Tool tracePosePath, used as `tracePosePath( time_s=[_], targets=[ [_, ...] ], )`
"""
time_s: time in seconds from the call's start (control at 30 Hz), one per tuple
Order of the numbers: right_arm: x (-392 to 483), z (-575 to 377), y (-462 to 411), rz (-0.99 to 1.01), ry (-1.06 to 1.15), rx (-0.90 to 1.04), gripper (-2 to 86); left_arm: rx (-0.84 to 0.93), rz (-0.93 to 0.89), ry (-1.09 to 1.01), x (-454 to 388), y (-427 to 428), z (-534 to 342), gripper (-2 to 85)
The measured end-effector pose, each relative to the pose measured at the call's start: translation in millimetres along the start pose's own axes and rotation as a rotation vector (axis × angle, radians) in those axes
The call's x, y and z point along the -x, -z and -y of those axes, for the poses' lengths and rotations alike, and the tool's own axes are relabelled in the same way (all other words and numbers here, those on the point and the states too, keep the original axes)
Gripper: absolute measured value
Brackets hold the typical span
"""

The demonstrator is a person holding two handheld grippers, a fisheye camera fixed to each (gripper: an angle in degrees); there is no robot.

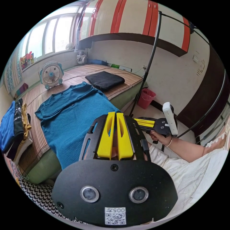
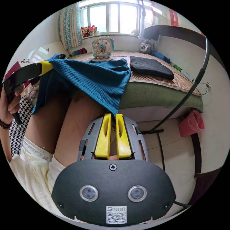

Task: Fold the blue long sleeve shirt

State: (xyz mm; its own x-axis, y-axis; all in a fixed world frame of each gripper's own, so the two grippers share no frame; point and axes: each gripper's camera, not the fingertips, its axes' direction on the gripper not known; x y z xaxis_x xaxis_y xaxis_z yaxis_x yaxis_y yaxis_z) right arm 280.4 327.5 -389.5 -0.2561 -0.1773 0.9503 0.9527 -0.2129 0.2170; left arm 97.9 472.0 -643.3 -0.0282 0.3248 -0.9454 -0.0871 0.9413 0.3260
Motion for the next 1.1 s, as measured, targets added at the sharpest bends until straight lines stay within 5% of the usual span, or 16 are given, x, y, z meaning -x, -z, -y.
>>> tracePosePath(
  time_s=[0.47, 1.1],
  targets=[
    [-23, 31, 55, -0.229, -0.120, -0.129, -1.4, 0.083, 0.163, 0.181, 45, 31, -72, 6.1],
    [67, 49, 9, -0.163, 0.021, -0.071, -1.0, 0.201, 0.354, 0.209, 39, 33, -123, 4.2]
  ],
)
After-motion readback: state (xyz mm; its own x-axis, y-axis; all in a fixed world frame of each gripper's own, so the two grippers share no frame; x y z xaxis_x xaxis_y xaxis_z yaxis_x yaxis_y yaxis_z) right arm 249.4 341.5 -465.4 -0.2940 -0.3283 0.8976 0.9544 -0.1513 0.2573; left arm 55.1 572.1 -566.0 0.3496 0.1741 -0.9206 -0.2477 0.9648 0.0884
